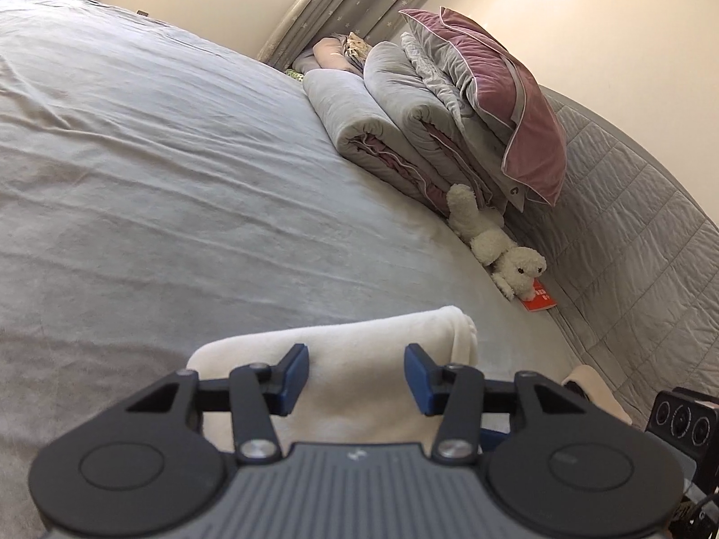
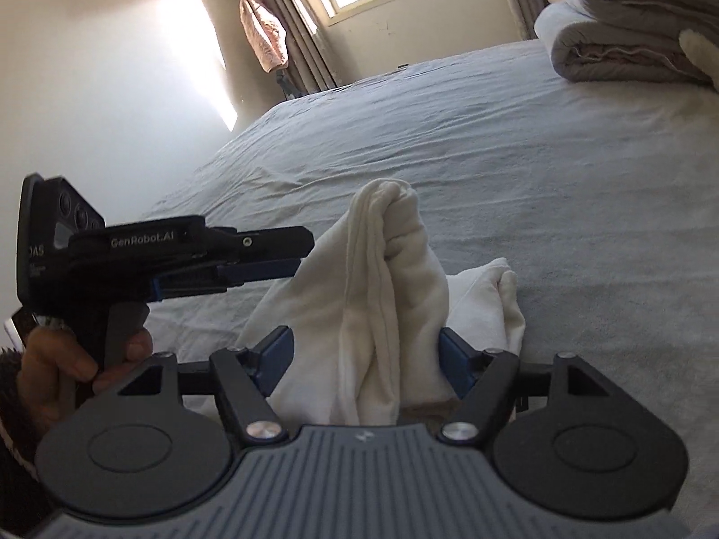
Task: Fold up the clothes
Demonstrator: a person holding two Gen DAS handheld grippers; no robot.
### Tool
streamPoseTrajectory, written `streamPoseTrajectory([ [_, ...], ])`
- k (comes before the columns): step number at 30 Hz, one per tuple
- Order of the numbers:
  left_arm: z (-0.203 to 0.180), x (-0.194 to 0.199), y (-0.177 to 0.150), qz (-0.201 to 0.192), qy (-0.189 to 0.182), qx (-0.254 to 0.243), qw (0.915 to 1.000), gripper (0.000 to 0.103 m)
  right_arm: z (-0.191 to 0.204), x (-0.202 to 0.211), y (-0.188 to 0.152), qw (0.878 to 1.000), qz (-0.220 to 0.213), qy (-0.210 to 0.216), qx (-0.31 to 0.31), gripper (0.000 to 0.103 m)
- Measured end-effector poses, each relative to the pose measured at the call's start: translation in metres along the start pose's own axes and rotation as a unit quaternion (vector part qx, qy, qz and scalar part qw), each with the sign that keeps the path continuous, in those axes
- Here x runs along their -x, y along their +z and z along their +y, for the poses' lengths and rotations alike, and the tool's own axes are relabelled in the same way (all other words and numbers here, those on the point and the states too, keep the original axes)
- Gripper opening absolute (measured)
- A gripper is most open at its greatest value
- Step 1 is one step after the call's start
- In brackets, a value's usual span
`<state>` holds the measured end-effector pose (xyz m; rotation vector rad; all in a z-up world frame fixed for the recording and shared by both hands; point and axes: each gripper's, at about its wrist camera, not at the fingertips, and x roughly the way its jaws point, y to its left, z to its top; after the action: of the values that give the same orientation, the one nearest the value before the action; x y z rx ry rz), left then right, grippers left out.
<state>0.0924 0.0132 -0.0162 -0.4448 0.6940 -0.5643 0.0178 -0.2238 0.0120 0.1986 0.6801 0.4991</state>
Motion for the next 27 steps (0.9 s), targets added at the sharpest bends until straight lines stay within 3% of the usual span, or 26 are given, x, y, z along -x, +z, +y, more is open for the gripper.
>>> streamPoseTrajectory([
  [1, -0.001, 0.0, 0.0, -0.002, 0.001, -0.005, 1.0, 0.048, 0.002, -0.001, -0.002, 1.0, 0.0, -0.007, 0.016, 0.046],
  [4, -0.004, 0.003, 0.003, -0.015, -0.012, -0.014, 0.9997, 0.048, -0.024, 0.005, 0.0, 0.997, -0.016, 0.02, -0.078, 0.021],
  [10, -0.015, -0.003, 0.003, -0.027, -0.058, -0.03, 0.9975, 0.048, -0.075, 0.016, 0.0, 0.953, -0.038, 0.086, -0.288, 0.017],
  [19, -0.033, -0.035, -0.022, -0.009, -0.089, -0.093, 0.9916, 0.05, -0.133, 0.016, -0.053, 0.843, -0.005, 0.12, -0.525, 0.015],
  [22, -0.037, -0.043, -0.03, 0.002, -0.086, -0.124, 0.9886, 0.051, -0.141, 0.021, -0.063, 0.83, 0.003, 0.121, -0.544, 0.015],
  [24, -0.039, -0.047, -0.036, 0.005, -0.084, -0.142, 0.9863, 0.052, -0.144, 0.025, -0.061, 0.841, -0.001, 0.113, -0.529, 0.016],
  [27, -0.039, -0.049, -0.041, -0.002, -0.081, -0.156, 0.9845, 0.054, -0.124, 0.047, -0.034, 0.906, -0.027, 0.069, -0.418, 0.026],
])
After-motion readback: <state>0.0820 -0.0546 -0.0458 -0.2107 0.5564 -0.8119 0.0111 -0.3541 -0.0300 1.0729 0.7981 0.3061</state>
